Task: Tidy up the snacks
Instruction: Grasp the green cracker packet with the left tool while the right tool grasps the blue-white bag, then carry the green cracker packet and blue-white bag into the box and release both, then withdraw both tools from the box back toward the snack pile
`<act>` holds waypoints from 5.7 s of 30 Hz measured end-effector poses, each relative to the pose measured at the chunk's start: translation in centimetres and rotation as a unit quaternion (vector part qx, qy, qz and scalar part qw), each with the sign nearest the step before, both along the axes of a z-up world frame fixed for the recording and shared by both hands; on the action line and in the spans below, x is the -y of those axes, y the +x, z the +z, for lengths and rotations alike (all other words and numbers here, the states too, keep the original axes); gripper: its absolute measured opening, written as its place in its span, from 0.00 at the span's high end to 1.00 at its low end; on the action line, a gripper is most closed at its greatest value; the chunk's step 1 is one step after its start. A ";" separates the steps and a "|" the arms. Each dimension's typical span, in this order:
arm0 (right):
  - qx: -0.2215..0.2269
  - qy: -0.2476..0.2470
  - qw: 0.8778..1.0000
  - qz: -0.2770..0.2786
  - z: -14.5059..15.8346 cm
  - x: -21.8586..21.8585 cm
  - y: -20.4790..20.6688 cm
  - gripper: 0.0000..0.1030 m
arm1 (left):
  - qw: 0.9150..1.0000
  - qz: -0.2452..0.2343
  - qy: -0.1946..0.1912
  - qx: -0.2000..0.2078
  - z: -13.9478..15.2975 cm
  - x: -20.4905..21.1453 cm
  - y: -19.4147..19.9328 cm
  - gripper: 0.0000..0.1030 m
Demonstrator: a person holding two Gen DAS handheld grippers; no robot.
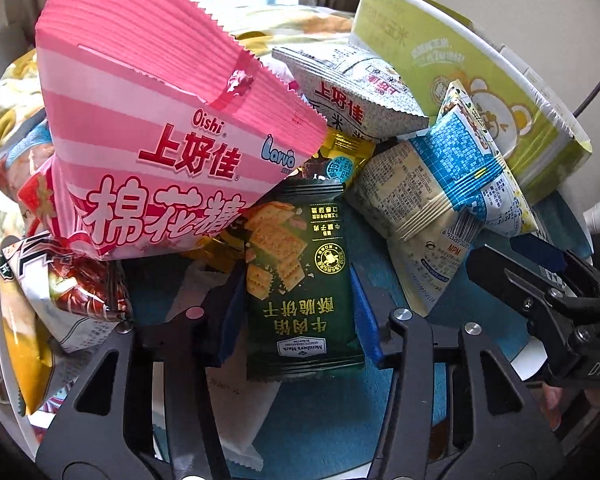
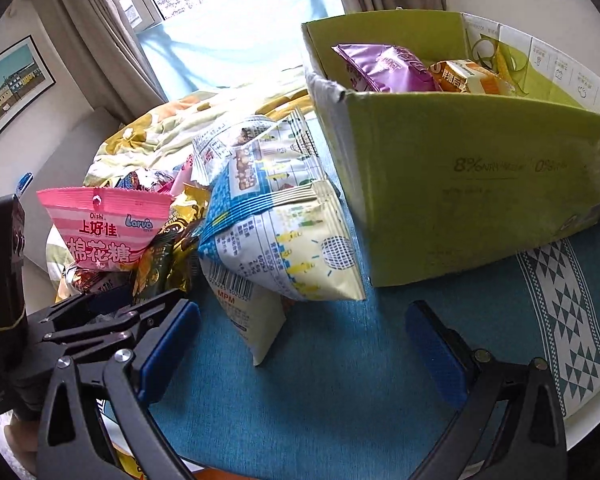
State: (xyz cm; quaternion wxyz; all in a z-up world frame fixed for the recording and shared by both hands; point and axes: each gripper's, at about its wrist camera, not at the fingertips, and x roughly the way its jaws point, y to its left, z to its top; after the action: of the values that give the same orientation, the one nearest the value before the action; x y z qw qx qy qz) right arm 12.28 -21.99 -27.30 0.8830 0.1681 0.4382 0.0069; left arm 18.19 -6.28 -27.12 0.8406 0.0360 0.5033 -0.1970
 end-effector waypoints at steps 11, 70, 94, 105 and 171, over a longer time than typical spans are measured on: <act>-0.016 0.026 1.000 -0.004 -1.0 -0.8 2.7 0.01 | 1.000 -0.007 0.005 0.003 0.0 -0.2 -0.4 0.60; 0.094 -0.066 0.993 0.007 16.6 11.6 -4.6 0.59 | 0.989 -0.007 -0.034 0.143 20.9 13.8 -3.8 0.60; 0.012 -0.043 0.996 -0.075 14.7 19.8 2.9 0.59 | 0.994 -0.073 0.038 0.075 13.9 21.6 5.2 0.01; -0.061 -0.030 0.997 -0.034 11.2 19.6 6.8 0.59 | 0.992 -0.030 0.069 0.104 14.7 17.7 4.8 0.01; 0.064 -0.008 0.988 0.143 17.9 -2.6 -2.0 0.05 | 0.988 0.118 0.014 0.098 19.1 -12.7 -11.5 0.01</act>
State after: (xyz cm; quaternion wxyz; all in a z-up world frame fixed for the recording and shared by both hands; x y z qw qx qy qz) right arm 10.27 -19.34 -9.42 0.9004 0.0962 0.4004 0.1406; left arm 6.67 6.39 -8.00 0.9026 0.0077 0.4220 -0.0847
